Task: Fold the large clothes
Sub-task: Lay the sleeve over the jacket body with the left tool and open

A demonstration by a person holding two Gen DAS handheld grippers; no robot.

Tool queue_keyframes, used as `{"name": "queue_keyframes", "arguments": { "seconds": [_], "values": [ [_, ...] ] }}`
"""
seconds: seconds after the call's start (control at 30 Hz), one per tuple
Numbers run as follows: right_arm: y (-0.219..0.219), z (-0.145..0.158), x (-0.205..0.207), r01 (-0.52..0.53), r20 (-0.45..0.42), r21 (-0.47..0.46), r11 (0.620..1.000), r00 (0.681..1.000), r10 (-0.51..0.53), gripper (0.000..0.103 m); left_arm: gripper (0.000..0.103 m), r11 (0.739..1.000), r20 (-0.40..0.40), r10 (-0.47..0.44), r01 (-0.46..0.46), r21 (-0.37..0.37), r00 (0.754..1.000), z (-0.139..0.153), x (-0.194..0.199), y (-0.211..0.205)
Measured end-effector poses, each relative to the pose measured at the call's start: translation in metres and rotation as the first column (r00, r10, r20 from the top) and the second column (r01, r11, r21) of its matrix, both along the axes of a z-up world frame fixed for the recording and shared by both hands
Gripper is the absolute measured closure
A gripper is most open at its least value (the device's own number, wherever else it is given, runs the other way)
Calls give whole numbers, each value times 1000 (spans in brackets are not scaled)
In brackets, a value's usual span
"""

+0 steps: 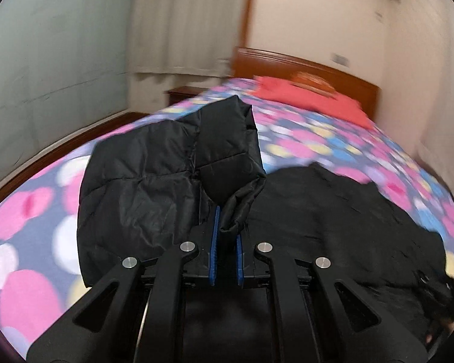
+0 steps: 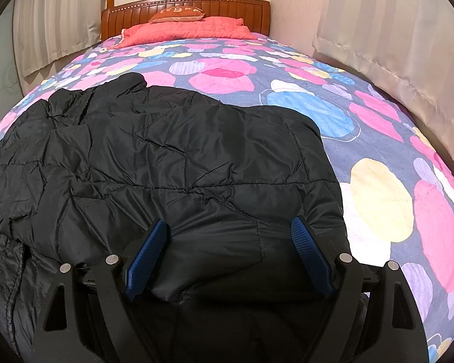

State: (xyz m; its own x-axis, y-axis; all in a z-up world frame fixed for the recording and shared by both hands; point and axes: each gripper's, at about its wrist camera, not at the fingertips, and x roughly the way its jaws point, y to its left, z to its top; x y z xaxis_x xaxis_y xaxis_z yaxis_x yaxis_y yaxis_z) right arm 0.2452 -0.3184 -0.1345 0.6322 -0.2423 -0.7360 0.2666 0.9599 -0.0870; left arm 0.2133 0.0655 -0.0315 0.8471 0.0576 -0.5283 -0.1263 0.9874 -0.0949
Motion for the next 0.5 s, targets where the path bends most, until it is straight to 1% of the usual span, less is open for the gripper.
{"name": "queue_keyframes", "arguments": {
  "seconds": [0.07, 0.2, 0.27, 0.37, 0.43, 0.5],
  "values": [
    [-1, 2, 0, 0, 1, 2, 1000, 1000, 0, 20, 95, 997, -10, -62, 63, 33, 998, -4, 7, -34],
    [-1, 3, 1, 0, 3, 3, 1000, 1000, 0, 20, 95, 984, -47, -164, 167, 55, 985, -15, 16, -90],
    [0, 3, 1, 1, 3, 3, 1000, 1000, -1, 20, 95, 974, -62, -213, 217, 66, 975, -22, 18, -119],
    [0, 3, 0, 1, 4, 3, 1000, 1000, -1, 20, 95, 958, -86, -265, 272, 92, 960, -34, 25, -152],
    [0, 3, 0, 1, 4, 4, 1000, 1000, -1, 20, 95, 949, -105, -287, 297, 103, 952, -41, 29, -168],
    [0, 3, 1, 1, 5, 5, 1000, 1000, -1, 20, 95, 939, -121, -303, 317, 131, 945, -46, 34, -184]
  ]
}}
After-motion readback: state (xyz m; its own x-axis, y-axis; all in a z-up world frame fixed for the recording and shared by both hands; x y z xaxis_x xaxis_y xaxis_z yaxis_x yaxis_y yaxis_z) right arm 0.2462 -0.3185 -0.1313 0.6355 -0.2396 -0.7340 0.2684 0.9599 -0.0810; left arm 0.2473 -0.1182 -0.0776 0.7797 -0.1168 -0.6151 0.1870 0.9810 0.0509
